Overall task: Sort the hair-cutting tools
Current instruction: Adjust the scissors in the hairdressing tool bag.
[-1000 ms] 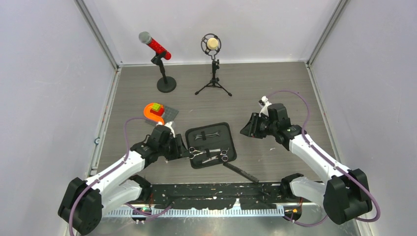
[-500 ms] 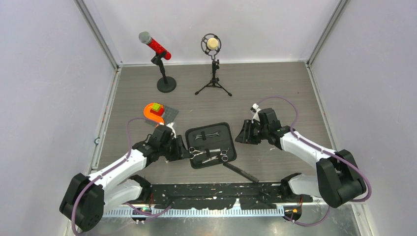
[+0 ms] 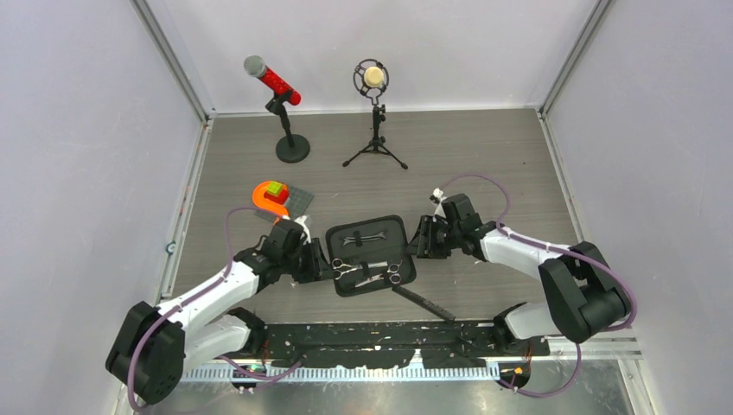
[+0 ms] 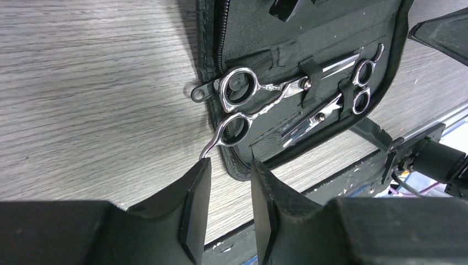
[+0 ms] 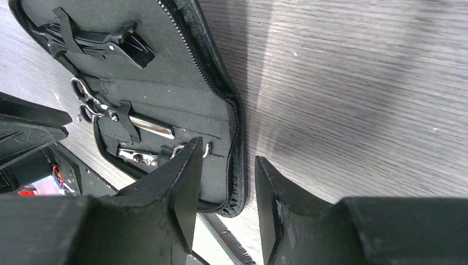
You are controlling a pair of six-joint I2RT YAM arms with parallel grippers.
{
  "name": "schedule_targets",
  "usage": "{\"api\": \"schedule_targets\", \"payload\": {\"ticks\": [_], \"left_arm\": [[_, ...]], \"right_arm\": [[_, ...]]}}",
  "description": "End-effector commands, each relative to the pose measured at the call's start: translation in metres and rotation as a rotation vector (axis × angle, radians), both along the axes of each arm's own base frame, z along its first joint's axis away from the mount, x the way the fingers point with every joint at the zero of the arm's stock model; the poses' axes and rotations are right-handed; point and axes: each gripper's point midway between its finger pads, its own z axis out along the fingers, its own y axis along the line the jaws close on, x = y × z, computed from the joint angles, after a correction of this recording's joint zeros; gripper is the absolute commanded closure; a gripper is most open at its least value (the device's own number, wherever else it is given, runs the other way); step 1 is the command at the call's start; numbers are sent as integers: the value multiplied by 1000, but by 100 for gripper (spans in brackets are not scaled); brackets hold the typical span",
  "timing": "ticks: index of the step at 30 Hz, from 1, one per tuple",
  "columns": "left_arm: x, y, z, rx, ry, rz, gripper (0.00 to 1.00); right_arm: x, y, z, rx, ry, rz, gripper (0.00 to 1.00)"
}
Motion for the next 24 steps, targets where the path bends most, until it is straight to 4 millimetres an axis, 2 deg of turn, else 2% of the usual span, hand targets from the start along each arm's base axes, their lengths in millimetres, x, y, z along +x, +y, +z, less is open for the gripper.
{"api": "schedule_targets", "payload": {"ticks": [1,9,15,22,24], "left_arm": [[8,-10,8,-45,-22,-13,66],[10,-19,6,-70,9,-33,66],[14,-23,7,-77,8,-33,69],[20,-30,10,-86,8,-39,73],[22,-34,13,-92,2,-46,73]], "right_arm": [[10,9,1,9,-39,0,61],[4,10,-13,-1,-8,7,70],[2,10,-16,0,2,1,79],[0,10,-19,7,-1,-5,94],[0,11,-19,14,0,-7,95]]}}
